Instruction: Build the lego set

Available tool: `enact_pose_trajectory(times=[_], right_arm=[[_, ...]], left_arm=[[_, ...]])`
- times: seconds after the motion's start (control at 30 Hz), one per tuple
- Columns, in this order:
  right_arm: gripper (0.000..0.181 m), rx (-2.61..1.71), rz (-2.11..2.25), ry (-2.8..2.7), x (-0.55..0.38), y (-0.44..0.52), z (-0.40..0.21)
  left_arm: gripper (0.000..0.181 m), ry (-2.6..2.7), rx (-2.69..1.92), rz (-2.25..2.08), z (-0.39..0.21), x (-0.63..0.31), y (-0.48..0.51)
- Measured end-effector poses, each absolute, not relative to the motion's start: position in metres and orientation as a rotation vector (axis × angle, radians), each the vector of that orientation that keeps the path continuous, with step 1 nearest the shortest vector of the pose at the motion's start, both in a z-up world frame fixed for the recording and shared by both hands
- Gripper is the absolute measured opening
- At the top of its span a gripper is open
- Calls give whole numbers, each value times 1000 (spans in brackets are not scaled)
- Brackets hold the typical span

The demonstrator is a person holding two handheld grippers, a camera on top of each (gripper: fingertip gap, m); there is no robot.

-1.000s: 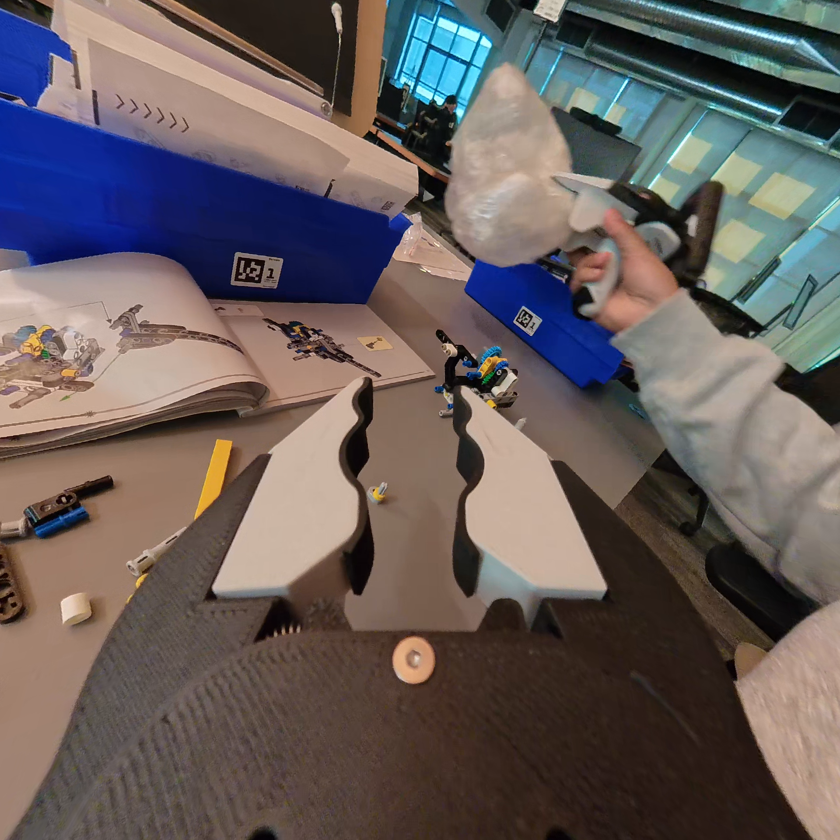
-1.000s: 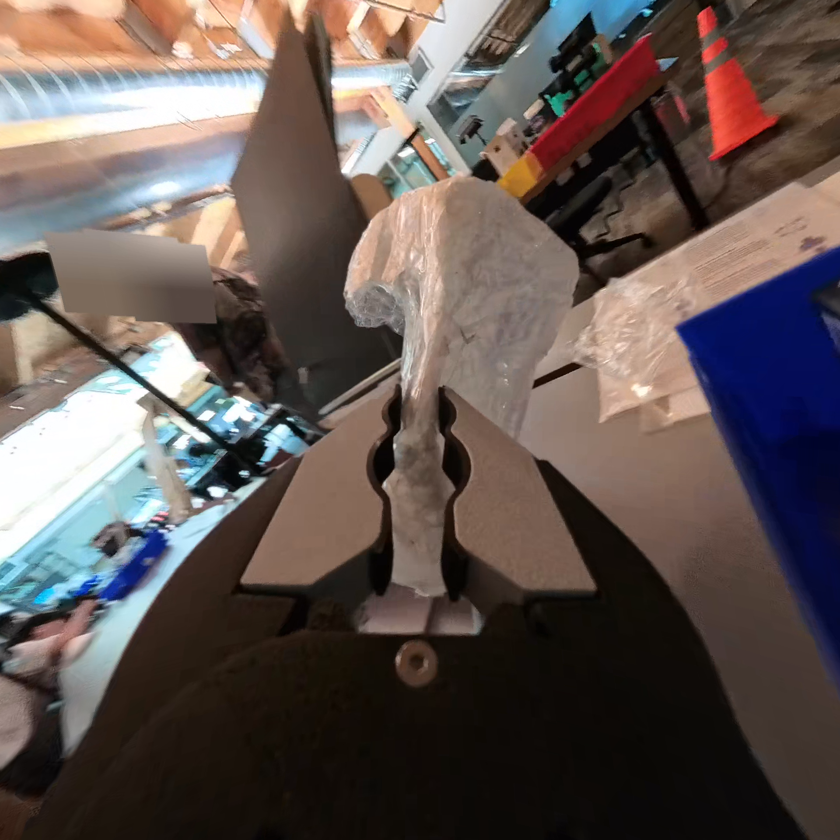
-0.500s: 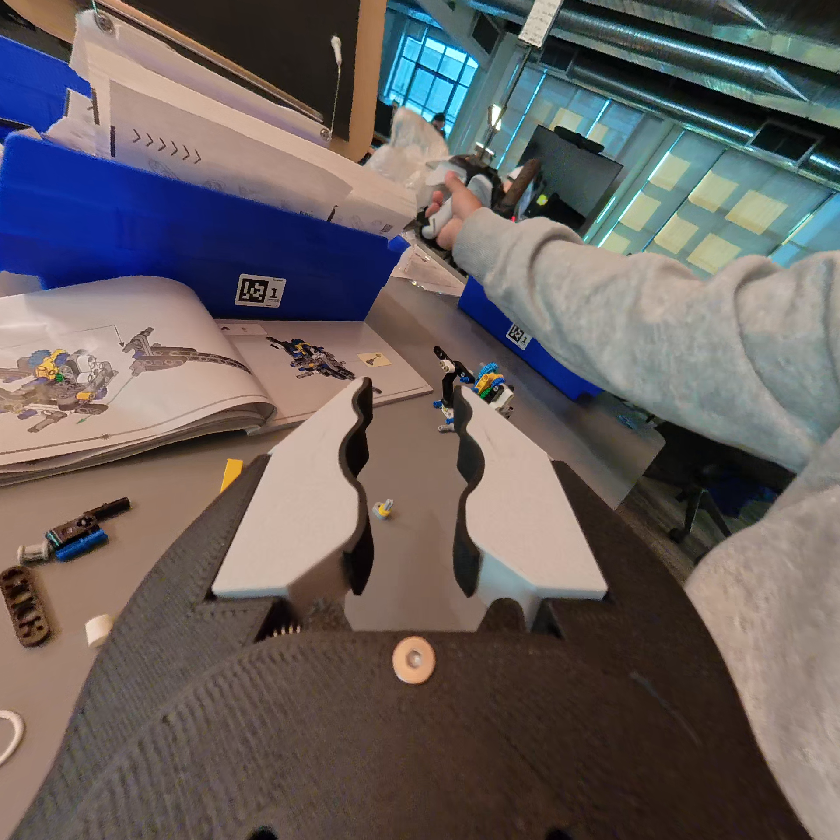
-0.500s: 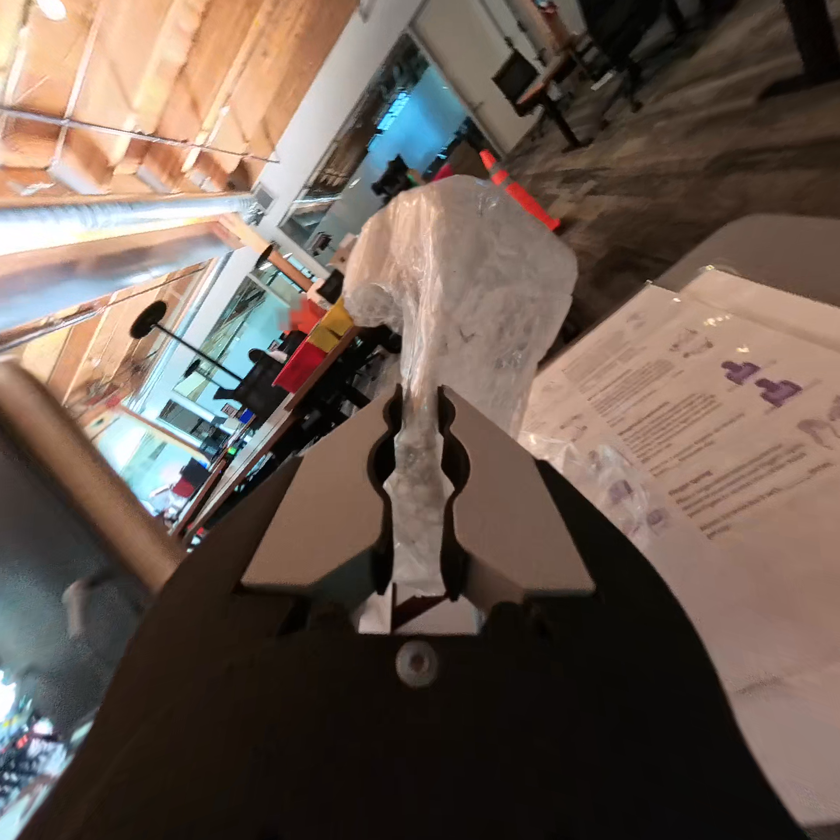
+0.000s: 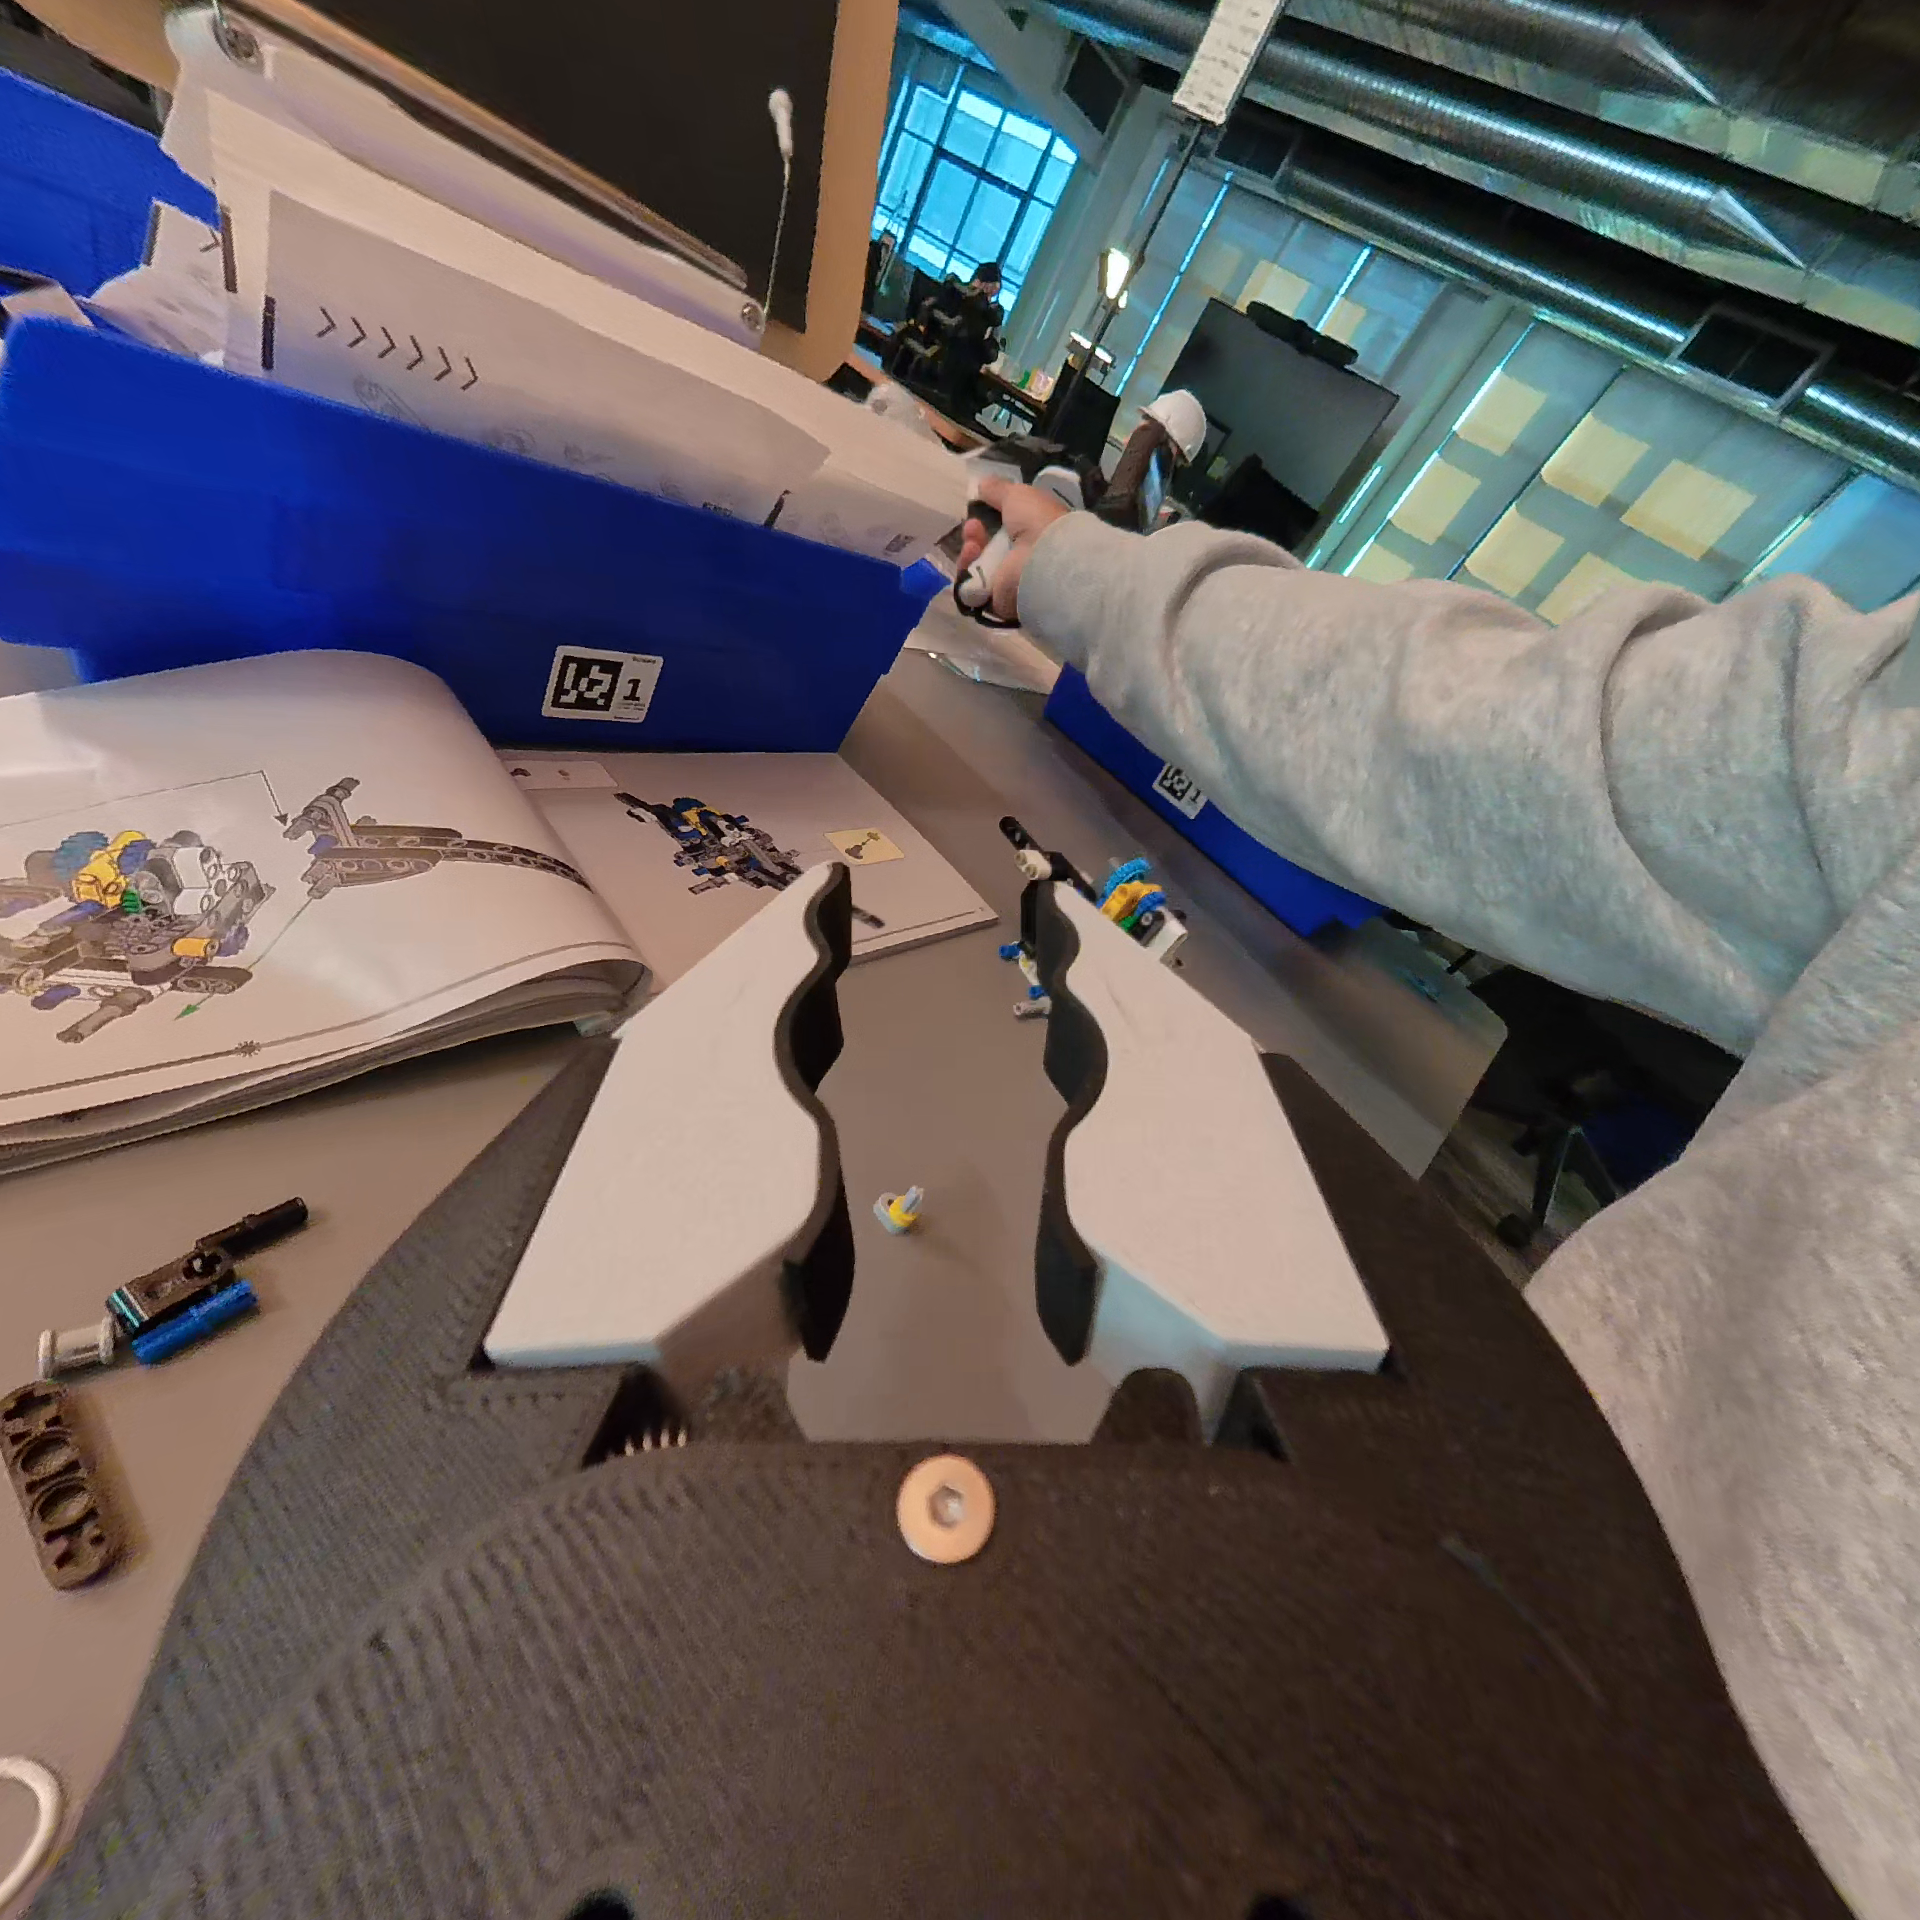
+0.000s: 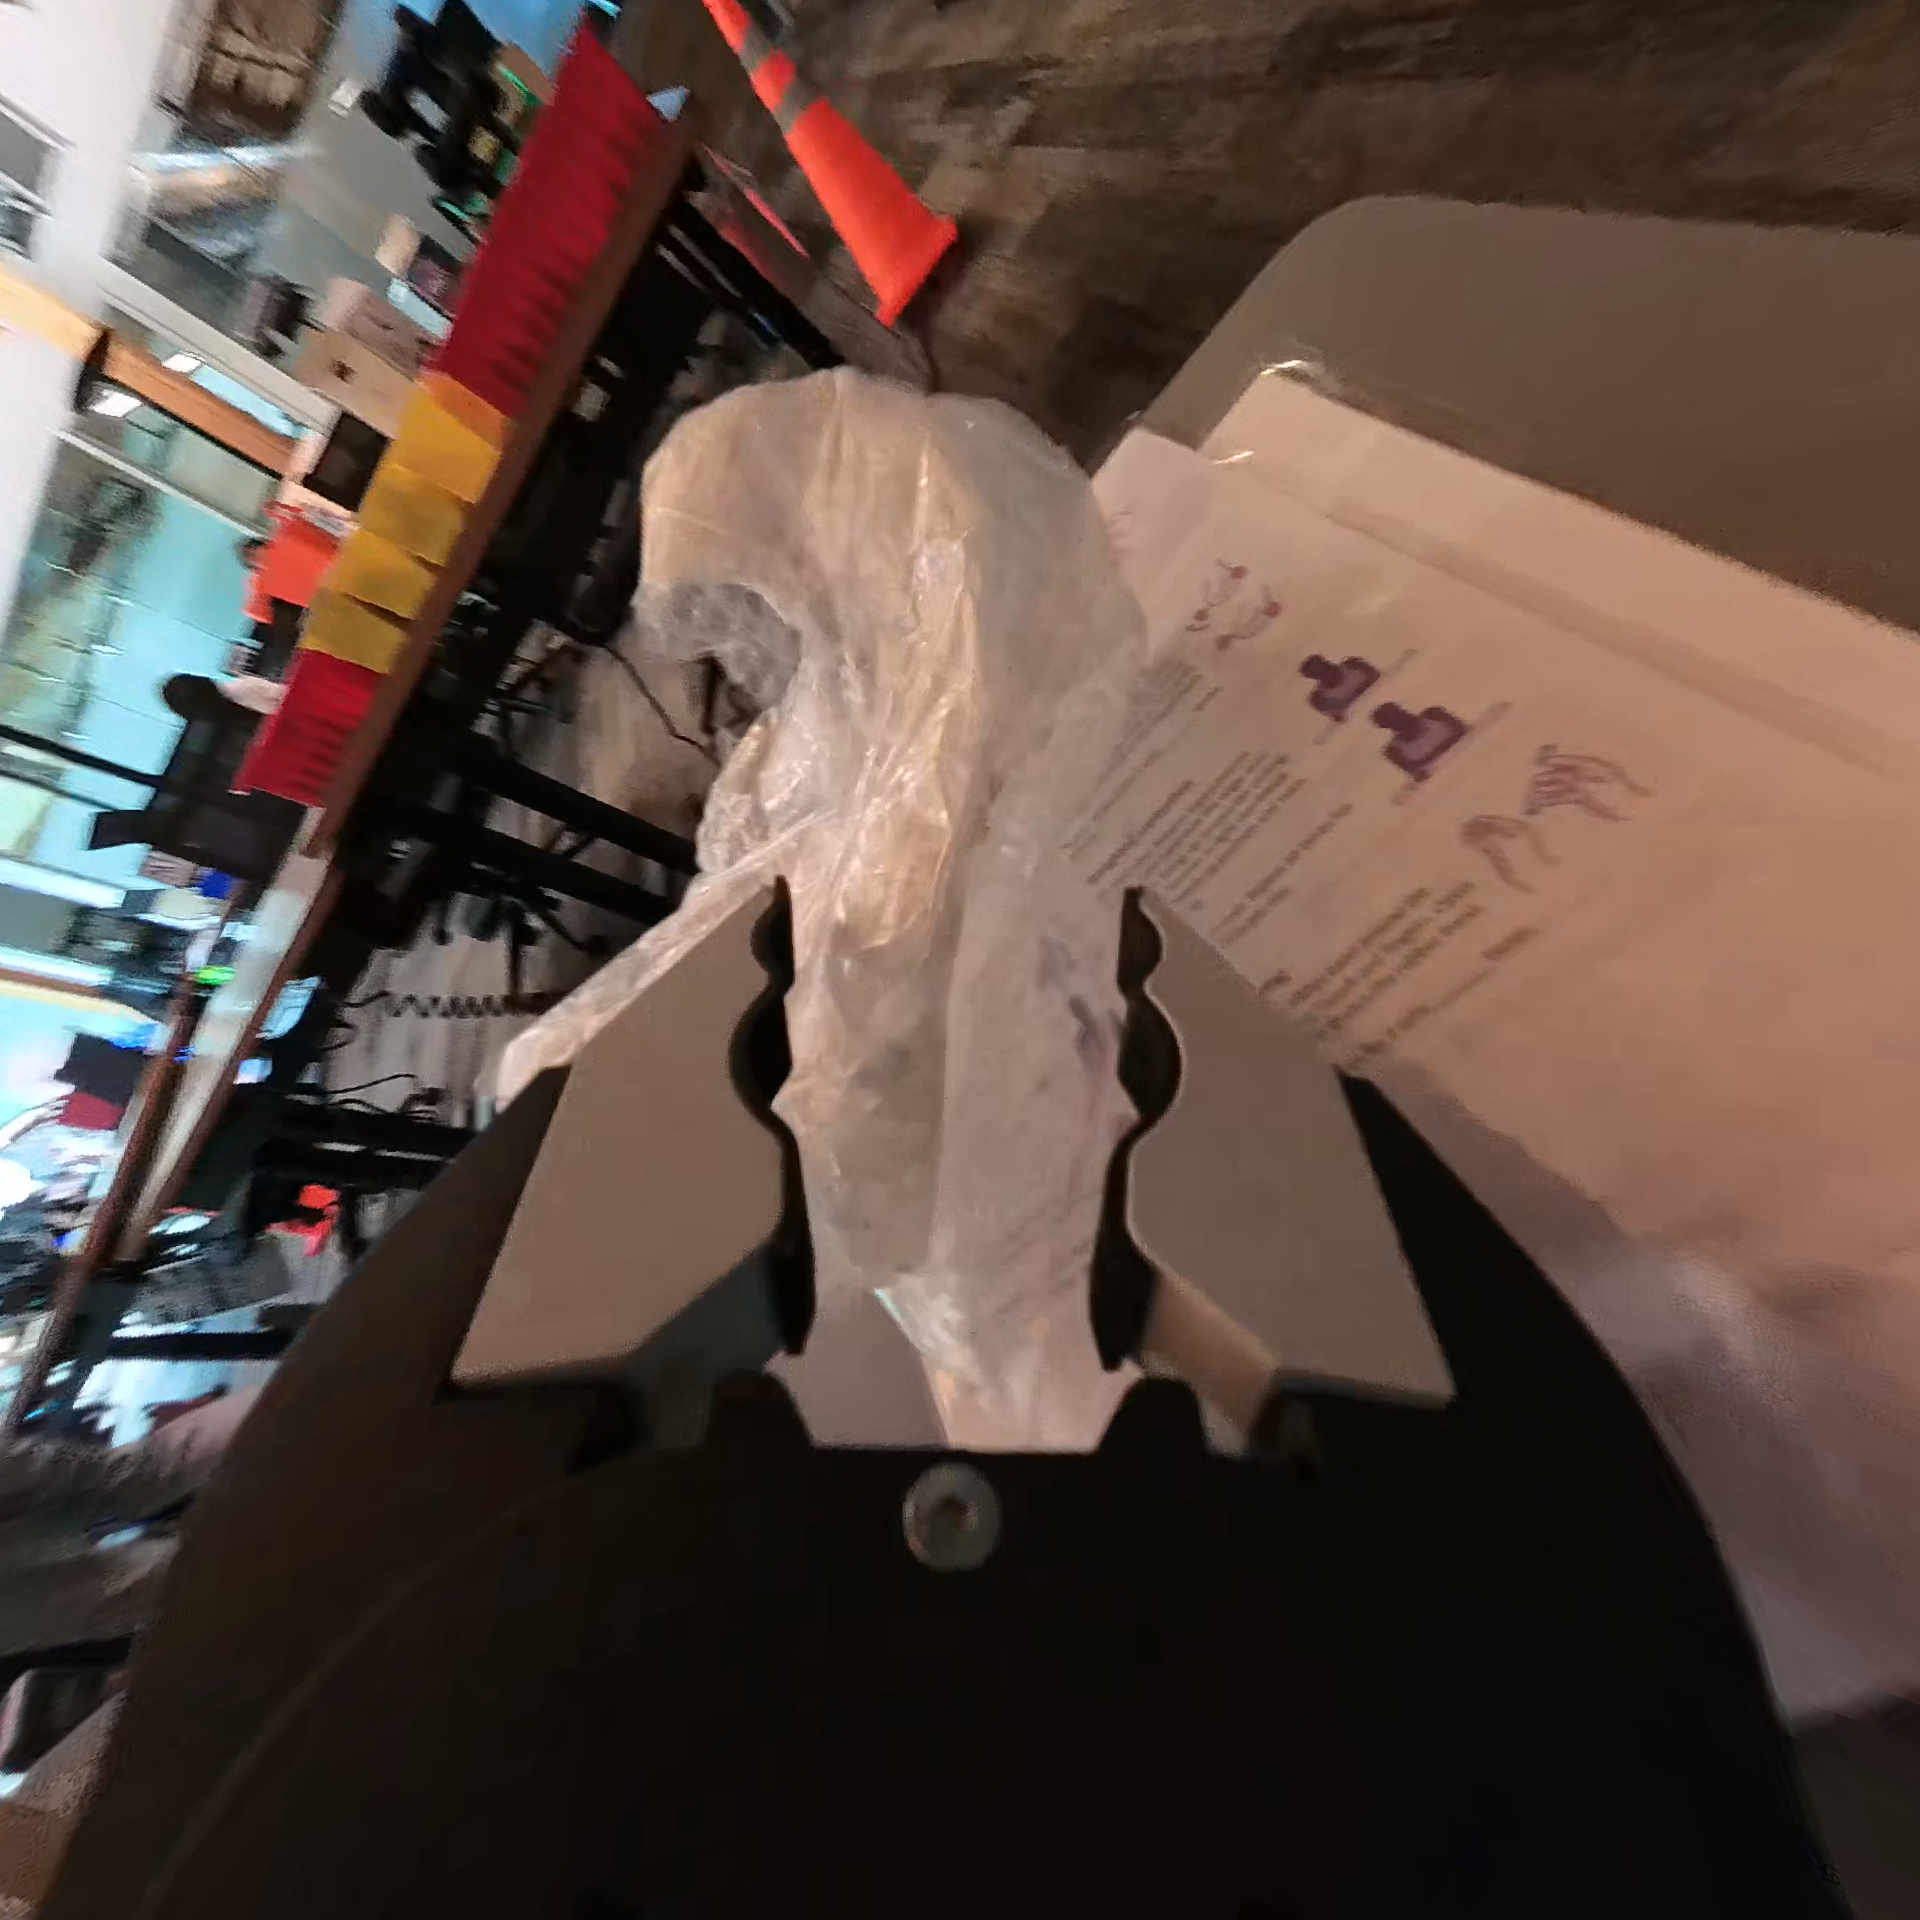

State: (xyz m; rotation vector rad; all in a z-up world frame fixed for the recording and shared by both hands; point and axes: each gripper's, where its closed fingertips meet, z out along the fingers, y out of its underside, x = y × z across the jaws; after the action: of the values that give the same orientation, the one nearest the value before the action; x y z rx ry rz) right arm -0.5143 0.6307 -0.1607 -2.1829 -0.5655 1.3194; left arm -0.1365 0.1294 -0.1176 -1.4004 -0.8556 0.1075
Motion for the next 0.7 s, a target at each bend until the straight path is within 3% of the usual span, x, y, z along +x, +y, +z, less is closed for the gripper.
enact_pose_trajectory(times=[0.1, 0.27, 0.43, 0.5, 0.57, 0.7], right_arm=[[54, -2200, 1172, -503, -492, 645, -144], [57, -2036, 1304, -560, -472, 628, -62], [56, -1740, 1605, -813, -428, 554, 43], [48, -1456, 1689, -1061, -377, 496, 76], [48, -1143, 1659, -1263, -310, 436, 82], [36, -852, 1450, -1365, -189, 363, 24]], left_arm=[[32, -839, -1389, 131, -109, -132, 128], [32, -798, -1393, 153, -94, -119, 133], [36, -750, -1448, 174, -83, -100, 149], [37, -741, -1495, 180, -86, -91, 156], [38, -736, -1535, 181, -93, -83, 163], [43, -728, -1587, 153, -105, -72, 179]])
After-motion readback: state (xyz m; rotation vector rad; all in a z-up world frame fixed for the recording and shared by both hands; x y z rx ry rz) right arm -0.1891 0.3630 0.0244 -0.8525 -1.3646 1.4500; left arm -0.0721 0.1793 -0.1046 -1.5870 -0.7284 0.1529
